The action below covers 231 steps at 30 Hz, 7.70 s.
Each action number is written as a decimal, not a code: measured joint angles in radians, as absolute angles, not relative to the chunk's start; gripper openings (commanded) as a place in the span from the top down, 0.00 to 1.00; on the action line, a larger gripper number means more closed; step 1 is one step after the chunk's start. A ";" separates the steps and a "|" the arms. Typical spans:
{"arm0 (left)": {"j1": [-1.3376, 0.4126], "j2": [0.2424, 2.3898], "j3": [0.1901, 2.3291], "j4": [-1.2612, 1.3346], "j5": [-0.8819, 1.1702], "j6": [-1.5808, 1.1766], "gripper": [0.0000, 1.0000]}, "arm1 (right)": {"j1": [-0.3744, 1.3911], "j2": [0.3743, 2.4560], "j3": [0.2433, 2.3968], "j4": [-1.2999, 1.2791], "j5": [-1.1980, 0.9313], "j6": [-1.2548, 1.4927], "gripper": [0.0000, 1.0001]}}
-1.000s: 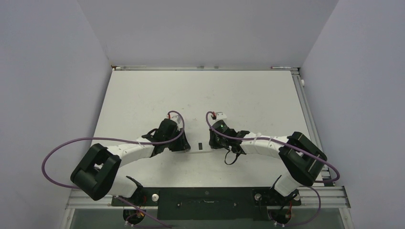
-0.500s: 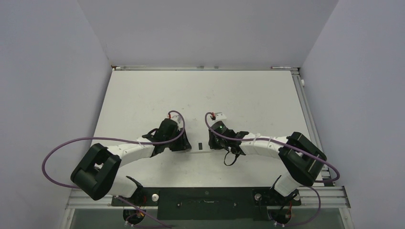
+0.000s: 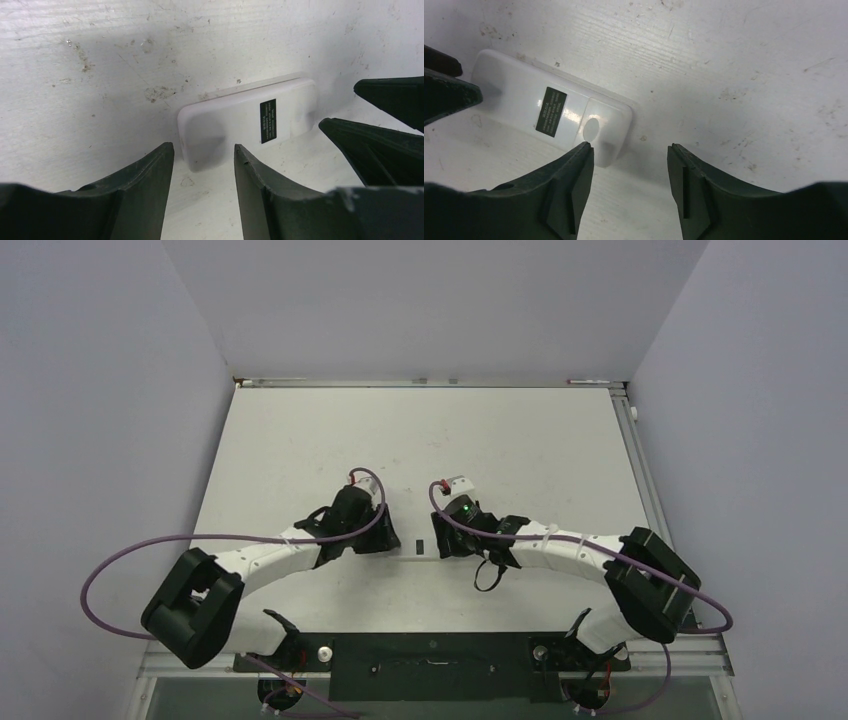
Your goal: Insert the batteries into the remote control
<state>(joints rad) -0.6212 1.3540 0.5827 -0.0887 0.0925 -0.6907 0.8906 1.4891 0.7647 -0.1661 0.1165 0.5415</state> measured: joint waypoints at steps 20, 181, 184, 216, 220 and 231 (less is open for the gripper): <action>-0.554 0.978 0.579 -0.241 0.062 -0.722 0.44 | 0.844 1.514 0.942 -0.278 -0.151 0.081 0.14; -0.490 0.927 0.291 0.584 0.639 -1.119 1.00 | 0.740 1.092 0.474 0.392 -0.558 0.717 0.22; -0.502 0.940 0.309 0.522 0.614 -1.087 1.00 | 0.725 1.056 0.478 0.288 -0.500 0.678 0.21; -0.741 1.545 0.804 -0.153 0.135 -0.904 0.93 | 0.700 0.979 0.602 -0.249 -0.160 0.482 0.20; -0.744 1.583 0.833 -0.160 0.135 -0.905 0.88 | 0.700 0.979 0.600 -0.247 -0.157 0.482 0.20; -0.752 1.652 0.877 -0.171 0.136 -0.904 0.74 | 0.700 0.979 0.589 -0.248 -0.156 0.479 0.20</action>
